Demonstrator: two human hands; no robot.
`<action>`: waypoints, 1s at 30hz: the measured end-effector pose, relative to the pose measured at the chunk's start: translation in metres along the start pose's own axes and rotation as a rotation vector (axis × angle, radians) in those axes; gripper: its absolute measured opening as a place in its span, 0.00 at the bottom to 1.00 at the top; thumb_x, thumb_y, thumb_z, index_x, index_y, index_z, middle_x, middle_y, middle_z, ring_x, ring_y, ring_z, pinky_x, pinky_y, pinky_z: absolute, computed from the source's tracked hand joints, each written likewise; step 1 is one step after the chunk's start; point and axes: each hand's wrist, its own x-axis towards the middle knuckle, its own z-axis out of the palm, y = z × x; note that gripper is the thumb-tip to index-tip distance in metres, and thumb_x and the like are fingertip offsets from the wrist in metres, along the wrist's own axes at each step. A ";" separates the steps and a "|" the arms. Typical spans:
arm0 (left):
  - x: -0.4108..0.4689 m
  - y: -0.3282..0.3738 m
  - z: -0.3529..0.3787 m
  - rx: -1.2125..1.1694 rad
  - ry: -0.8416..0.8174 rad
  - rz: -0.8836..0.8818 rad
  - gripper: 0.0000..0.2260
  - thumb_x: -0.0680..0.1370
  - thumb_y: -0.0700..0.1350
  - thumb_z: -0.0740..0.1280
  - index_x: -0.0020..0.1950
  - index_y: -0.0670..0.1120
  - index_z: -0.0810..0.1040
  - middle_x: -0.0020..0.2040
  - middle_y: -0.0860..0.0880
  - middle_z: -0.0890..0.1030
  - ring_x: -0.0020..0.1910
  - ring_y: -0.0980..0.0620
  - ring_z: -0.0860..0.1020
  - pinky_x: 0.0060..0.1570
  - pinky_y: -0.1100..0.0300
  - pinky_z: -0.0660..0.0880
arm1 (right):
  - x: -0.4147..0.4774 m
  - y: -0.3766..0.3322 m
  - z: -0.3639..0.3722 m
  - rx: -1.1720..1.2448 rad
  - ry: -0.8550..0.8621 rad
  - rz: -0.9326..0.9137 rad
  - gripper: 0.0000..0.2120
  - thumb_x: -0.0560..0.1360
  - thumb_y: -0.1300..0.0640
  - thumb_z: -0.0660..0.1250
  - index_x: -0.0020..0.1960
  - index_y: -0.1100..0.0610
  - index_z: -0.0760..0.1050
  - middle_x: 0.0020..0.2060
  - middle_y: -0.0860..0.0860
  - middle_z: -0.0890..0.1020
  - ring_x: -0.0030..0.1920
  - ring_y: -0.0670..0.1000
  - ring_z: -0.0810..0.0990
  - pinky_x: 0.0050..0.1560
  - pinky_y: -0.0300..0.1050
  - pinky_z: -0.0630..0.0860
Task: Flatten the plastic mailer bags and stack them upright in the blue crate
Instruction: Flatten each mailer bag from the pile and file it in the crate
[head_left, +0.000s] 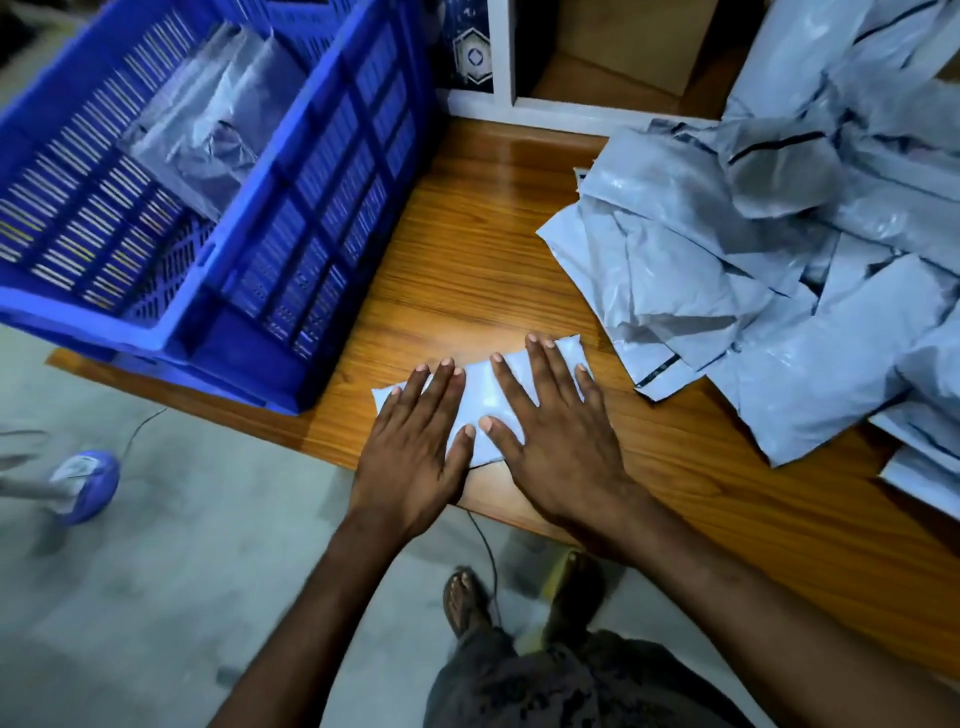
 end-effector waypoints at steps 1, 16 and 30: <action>-0.002 -0.001 -0.001 -0.001 -0.011 -0.011 0.28 0.86 0.59 0.49 0.84 0.50 0.53 0.84 0.53 0.52 0.83 0.53 0.47 0.81 0.51 0.51 | -0.001 0.004 -0.003 0.005 -0.012 0.027 0.35 0.81 0.29 0.46 0.83 0.42 0.44 0.82 0.52 0.42 0.82 0.51 0.38 0.80 0.56 0.44; -0.050 -0.042 -0.015 -0.007 -0.079 0.338 0.37 0.83 0.65 0.59 0.85 0.49 0.50 0.85 0.52 0.49 0.84 0.51 0.46 0.81 0.50 0.51 | -0.069 0.005 -0.031 -0.089 -0.226 -0.136 0.45 0.75 0.21 0.42 0.81 0.45 0.30 0.80 0.47 0.31 0.79 0.46 0.29 0.81 0.56 0.42; -0.044 -0.034 -0.092 -0.772 0.312 0.079 0.12 0.82 0.44 0.70 0.63 0.55 0.80 0.49 0.63 0.82 0.46 0.60 0.80 0.44 0.59 0.76 | -0.093 -0.007 -0.110 0.372 0.148 0.056 0.13 0.81 0.53 0.68 0.64 0.43 0.80 0.61 0.41 0.81 0.59 0.44 0.79 0.54 0.44 0.76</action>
